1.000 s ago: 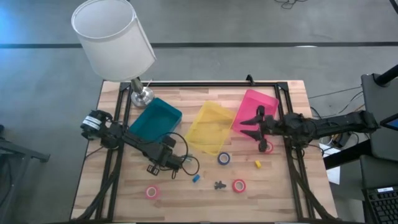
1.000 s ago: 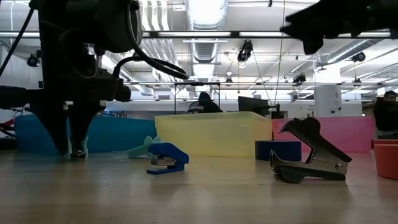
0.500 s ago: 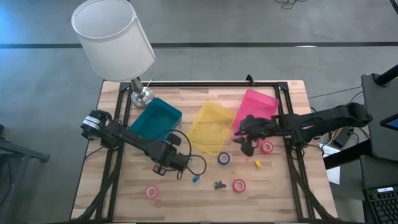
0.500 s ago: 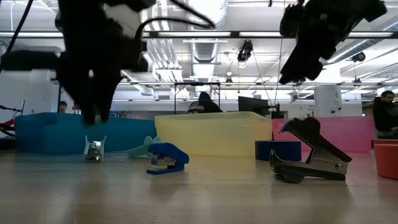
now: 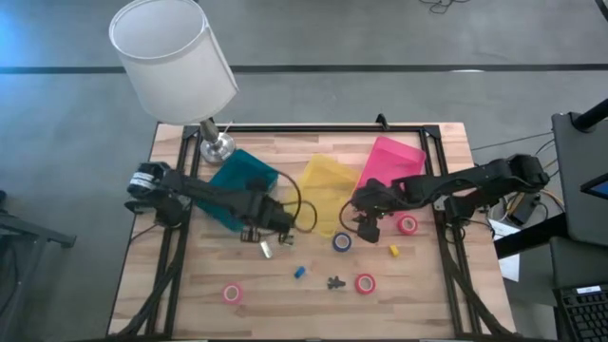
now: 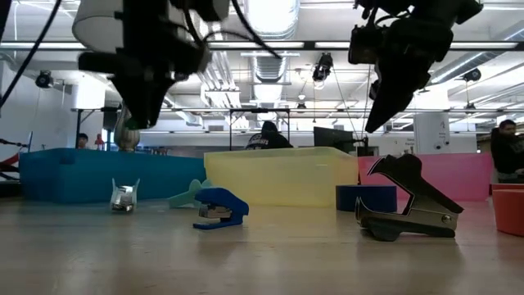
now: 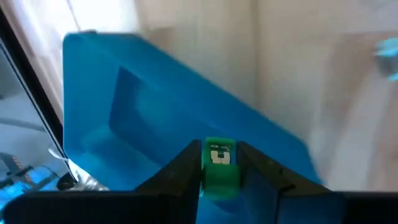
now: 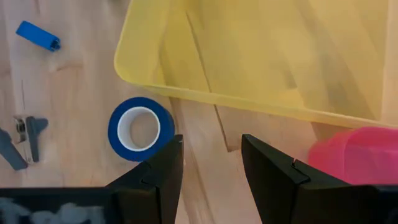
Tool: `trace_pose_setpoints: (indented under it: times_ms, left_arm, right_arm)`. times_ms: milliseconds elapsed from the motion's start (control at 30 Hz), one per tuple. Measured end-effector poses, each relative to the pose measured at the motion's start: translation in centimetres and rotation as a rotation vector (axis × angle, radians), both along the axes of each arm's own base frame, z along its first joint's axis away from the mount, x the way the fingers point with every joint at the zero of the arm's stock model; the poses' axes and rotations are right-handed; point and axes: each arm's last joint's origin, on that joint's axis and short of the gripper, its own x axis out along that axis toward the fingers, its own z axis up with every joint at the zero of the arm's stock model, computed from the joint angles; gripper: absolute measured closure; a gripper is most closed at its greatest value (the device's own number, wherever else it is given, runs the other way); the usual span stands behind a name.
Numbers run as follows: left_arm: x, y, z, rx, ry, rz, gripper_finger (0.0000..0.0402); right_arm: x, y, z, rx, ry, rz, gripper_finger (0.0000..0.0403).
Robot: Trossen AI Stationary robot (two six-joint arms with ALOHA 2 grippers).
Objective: Pick and place Stapler, Stapler remover, tape
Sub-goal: Put the green stapler into the blue bin
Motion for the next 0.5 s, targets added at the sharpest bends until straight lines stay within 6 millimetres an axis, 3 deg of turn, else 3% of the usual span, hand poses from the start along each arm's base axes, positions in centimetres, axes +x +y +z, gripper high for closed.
trace_pose_setpoints:
  times_ms: [267, 500]
  left_arm:
    - [0.1, 7.0, -3.1, -0.020, 0.011, 0.022, 0.0321]
    - [-1.2, 10.6, -5.1, -0.028, 0.022, 0.112, 0.0314]
  right_arm:
    - [0.6, 0.1, -0.2, -0.048, 0.024, 0.077, 0.0243]
    - [0.4, 0.0, -0.5, -0.052, 0.035, 0.083, 0.0243]
